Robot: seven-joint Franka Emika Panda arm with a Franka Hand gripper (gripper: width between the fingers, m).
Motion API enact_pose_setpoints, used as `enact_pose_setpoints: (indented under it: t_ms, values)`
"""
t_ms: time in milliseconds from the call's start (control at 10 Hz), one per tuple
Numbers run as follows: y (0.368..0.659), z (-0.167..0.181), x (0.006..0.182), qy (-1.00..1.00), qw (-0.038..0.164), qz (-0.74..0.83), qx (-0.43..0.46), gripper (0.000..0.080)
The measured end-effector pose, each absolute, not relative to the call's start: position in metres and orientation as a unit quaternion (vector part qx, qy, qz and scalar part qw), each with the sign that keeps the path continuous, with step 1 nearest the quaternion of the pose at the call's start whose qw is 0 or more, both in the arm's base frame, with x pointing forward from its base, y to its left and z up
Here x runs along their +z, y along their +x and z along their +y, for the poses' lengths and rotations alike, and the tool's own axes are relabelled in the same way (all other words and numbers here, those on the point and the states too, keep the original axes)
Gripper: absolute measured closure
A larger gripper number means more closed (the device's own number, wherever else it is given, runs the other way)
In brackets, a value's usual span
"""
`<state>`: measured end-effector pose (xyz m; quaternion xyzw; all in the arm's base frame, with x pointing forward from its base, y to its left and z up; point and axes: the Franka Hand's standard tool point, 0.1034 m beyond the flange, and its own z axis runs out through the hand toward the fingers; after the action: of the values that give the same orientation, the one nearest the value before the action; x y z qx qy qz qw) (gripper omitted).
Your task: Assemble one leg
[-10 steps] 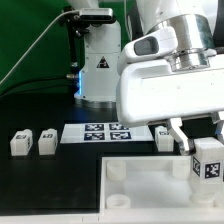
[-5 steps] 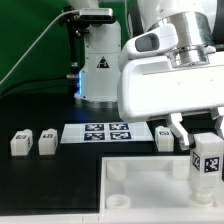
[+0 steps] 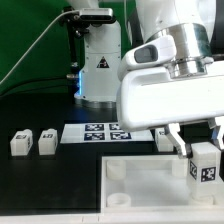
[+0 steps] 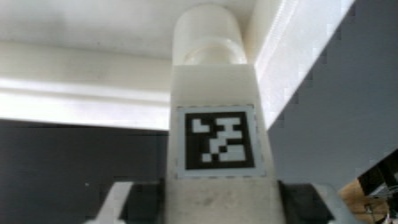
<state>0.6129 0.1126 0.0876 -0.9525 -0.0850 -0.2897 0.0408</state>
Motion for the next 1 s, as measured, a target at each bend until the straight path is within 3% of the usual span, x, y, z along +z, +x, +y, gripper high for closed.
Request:
enact_pose_setpoints:
  t_ms: [600, 900, 1000]
  values:
    - [0.6143, 0.1132, 0.0871, -0.95, 0.04, -0.084, -0.297, 0.0506]
    - [0.6141, 0.1131, 0.0865, -0.951, 0.04, -0.084, -0.296, 0.0177]
    - [0.614, 0.1131, 0.0864, -0.951, 0.04, -0.084, -0.296, 0.0158]
